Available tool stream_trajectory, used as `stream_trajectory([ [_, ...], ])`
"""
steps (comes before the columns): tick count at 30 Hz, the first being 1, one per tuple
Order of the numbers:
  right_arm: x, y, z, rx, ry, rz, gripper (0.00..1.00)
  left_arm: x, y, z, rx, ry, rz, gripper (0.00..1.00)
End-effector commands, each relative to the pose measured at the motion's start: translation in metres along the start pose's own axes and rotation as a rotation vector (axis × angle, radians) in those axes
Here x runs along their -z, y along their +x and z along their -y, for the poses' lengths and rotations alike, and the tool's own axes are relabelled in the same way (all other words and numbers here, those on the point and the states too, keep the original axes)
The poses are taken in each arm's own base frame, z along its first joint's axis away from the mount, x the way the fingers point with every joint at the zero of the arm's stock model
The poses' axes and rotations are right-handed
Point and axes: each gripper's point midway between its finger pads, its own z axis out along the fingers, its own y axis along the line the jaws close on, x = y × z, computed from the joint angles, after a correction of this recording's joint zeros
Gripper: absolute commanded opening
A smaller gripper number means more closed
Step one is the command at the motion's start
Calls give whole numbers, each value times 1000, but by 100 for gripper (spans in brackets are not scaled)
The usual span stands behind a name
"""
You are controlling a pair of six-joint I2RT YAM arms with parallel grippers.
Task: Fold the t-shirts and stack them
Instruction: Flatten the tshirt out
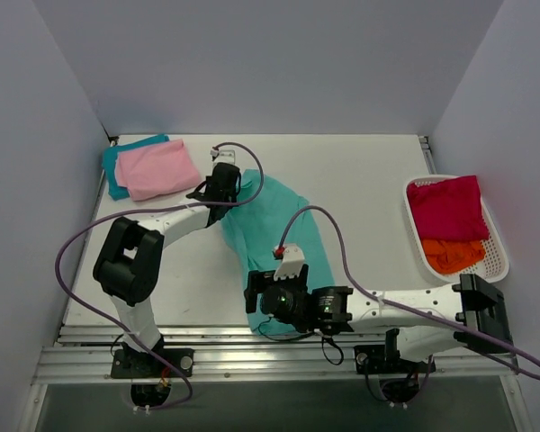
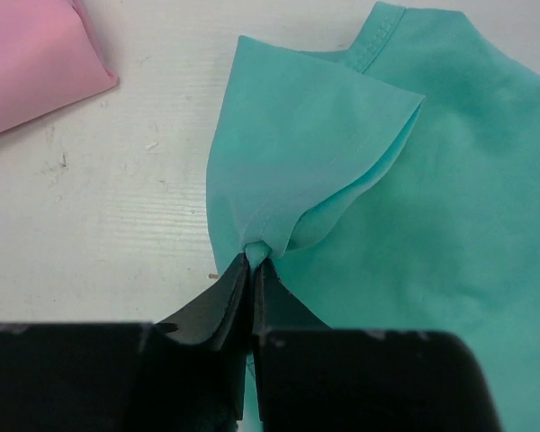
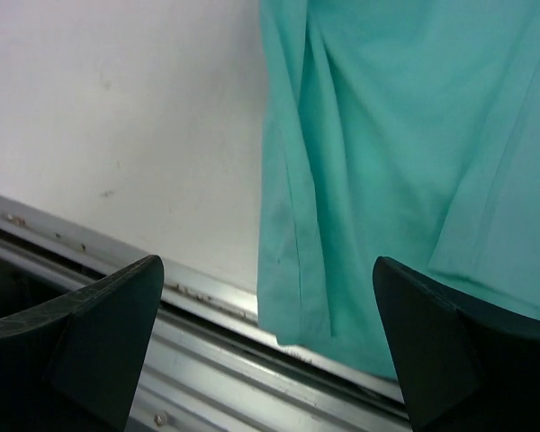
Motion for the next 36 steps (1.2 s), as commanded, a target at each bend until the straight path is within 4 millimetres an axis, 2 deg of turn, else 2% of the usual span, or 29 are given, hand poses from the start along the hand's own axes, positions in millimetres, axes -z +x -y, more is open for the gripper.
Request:
stream_trajectory([
  [1,3,41,23,-24,97,-19,97,-4,-4,12,50,56,21,2],
  [5,-3,77,19,-7,98,-55,95,-10,0,17,66,75,25,2],
  [11,-9,102,22,32,142,-62,94,-12,14,17,70,81,4,2],
  [21,-19,99,16,59,149,-39,84,-11,16,15,70,78,-1,2],
  [28,-26,95,14,82,151,-39,52,-13,20,14,68,73,-6,2],
  [29,-28,98,15,82,151,-50,40,-14,20,15,68,74,-7,2],
  [32,-32,102,16,85,146,-71,22,-15,21,15,67,74,-8,2],
  [36,-35,104,19,85,151,-80,13,-17,23,14,65,70,-11,2],
])
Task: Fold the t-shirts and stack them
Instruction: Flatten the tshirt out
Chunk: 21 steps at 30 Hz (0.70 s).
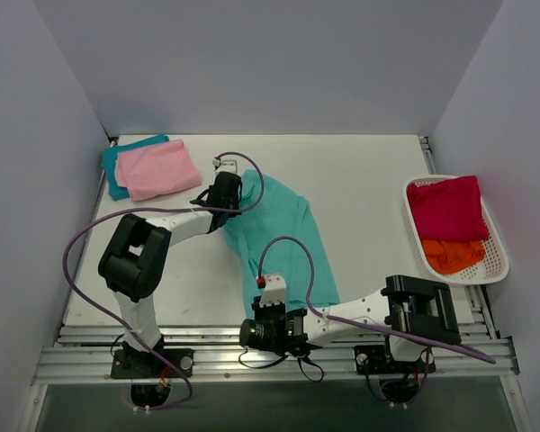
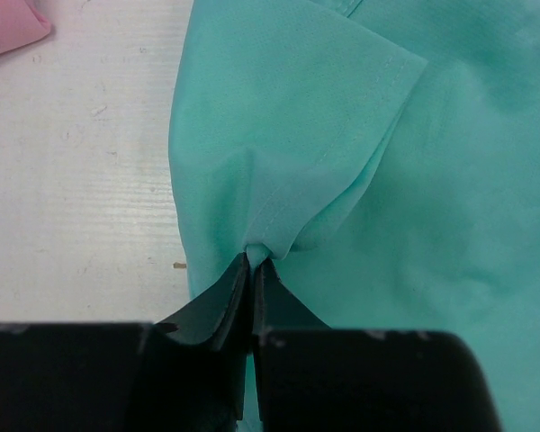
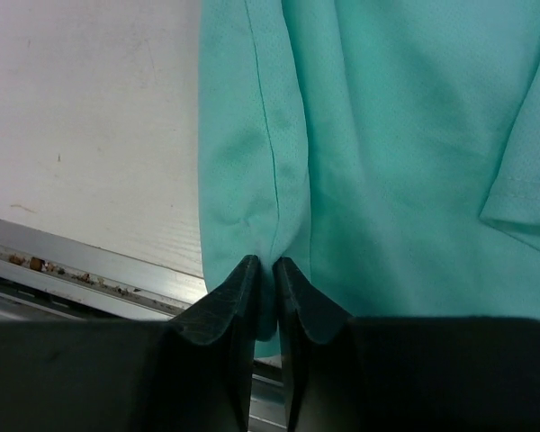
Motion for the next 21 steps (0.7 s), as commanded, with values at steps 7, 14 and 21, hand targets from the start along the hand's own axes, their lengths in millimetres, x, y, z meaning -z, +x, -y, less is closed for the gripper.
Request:
stream_trajectory([
  [7,-1,-11,9,2,19,31,0,1,-15,-3,41,1,48,2],
  [14,64,-114,33,-1,115,274,0,93,-73,-30,148,-12,234,2],
  [21,179,-256,58,-134,90,559,0,246,-142,-54,246,78,476,2],
])
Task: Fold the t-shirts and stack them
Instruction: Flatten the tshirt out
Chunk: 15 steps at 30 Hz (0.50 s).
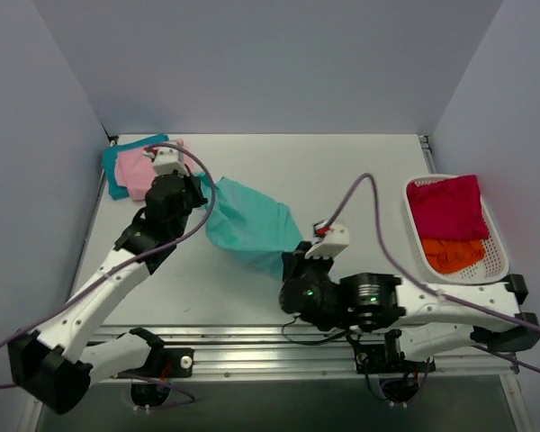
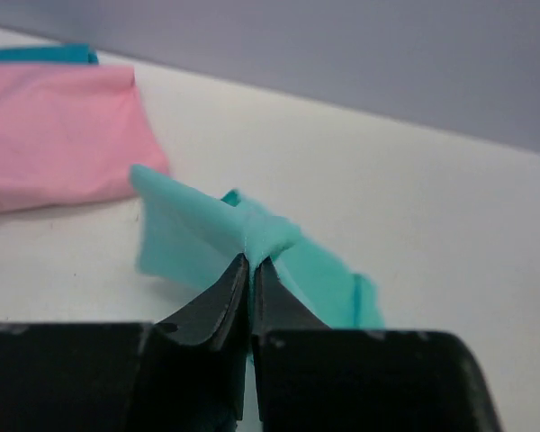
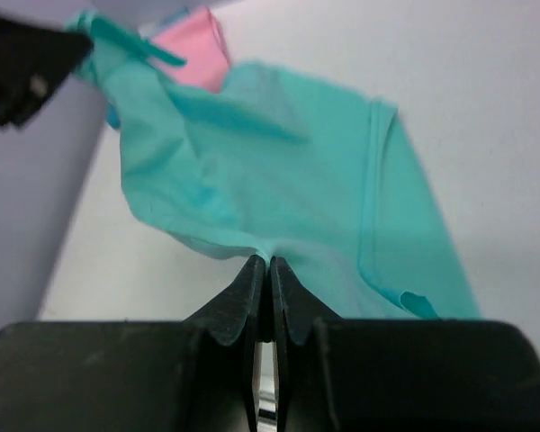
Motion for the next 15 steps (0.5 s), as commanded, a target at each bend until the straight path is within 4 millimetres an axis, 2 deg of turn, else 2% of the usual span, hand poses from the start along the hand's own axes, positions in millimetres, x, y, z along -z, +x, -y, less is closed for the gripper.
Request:
stream_trajectory([
  [1,29,-96,35,79,77,227,0,59,-59,-4,66,18,108,2],
  [2,39,-120,34,30,54,250,0,72,-78,-4,91,29,145,2],
  [5,56,-160,35,20,33,303,0,112,-111,-4,155,87,215,2],
  [6,65,-180,31,-30,12,319,0,134,-131,-5,190,128,268,2],
  [8,79,-207,34,-34,-15,335,0,153,-144,-7,213,158,302,2],
  [10,89,-224,32,-76,-60,345,0,180,-162,-13,251,196,362,2],
  [12,97,-242,30,-93,-91,362,0,196,-173,-16,273,225,399,2],
  [13,100,-246,28,-100,-111,363,0,211,-184,-16,288,262,433,2],
  [15,104,-255,23,-103,-136,378,0,224,-196,-15,297,300,468,2],
])
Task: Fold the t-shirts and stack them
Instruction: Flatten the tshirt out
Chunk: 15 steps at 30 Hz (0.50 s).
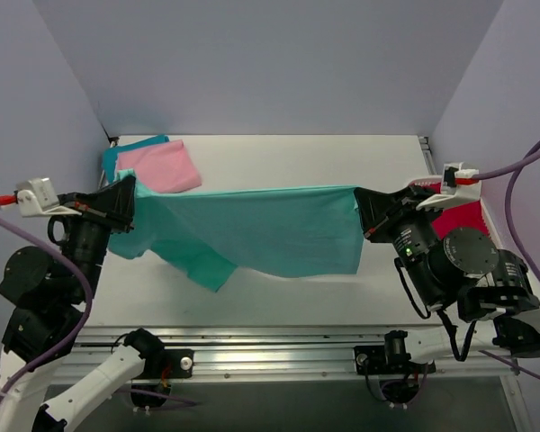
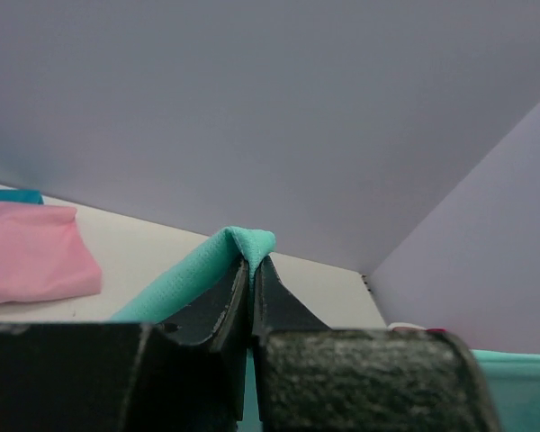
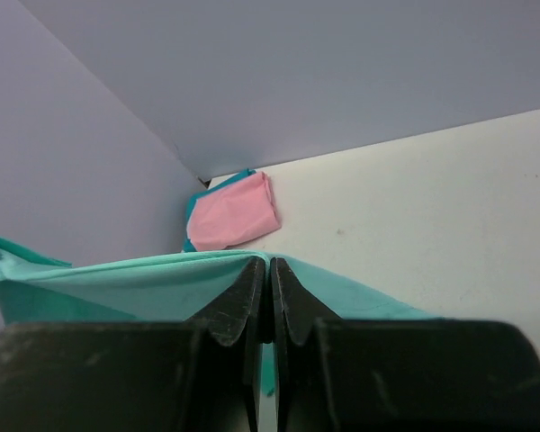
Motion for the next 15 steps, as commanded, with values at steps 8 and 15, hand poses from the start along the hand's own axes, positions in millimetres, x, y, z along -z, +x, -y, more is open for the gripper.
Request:
stream_trajectory([
  [8,-1,-61,-25,16,-47,117,0,19,-92,62,19,243,177,2],
  [15,-6,-86,-12,47,150,206,0,-65,-59,81,-75,166,107,2],
])
